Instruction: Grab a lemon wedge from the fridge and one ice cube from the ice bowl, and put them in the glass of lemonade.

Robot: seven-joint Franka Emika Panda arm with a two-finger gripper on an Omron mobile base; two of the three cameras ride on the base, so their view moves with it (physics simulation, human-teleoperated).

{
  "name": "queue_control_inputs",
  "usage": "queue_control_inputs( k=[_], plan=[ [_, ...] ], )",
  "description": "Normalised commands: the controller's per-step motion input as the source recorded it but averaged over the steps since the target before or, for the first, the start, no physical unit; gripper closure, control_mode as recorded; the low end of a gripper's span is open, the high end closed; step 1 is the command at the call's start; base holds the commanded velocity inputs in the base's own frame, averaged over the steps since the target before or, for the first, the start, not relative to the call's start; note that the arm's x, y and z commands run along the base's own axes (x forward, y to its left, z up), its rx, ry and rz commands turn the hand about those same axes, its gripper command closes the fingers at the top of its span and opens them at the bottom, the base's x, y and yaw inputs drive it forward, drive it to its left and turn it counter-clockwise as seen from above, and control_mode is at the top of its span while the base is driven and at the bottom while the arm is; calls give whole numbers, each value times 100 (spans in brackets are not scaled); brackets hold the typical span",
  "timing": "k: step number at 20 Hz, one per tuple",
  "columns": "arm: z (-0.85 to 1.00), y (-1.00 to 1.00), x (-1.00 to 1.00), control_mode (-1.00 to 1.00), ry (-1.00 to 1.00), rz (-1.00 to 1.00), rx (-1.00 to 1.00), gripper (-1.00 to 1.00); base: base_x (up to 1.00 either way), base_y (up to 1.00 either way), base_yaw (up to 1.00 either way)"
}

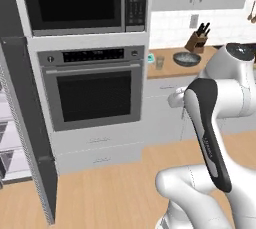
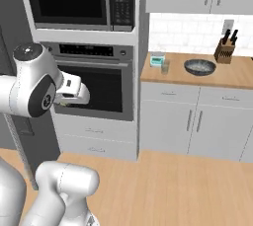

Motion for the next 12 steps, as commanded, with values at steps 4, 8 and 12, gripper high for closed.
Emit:
queue_control_inputs(
  k=[4, 8, 12],
  plan=[
    [0, 0, 0, 100, 0, 0, 0, 100, 53, -100, -1],
    [0, 0, 0, 100, 0, 0, 0, 100, 51, -100, 0],
    [0, 0, 0, 100, 0, 0, 0, 100, 44, -100, 0]
  ],
)
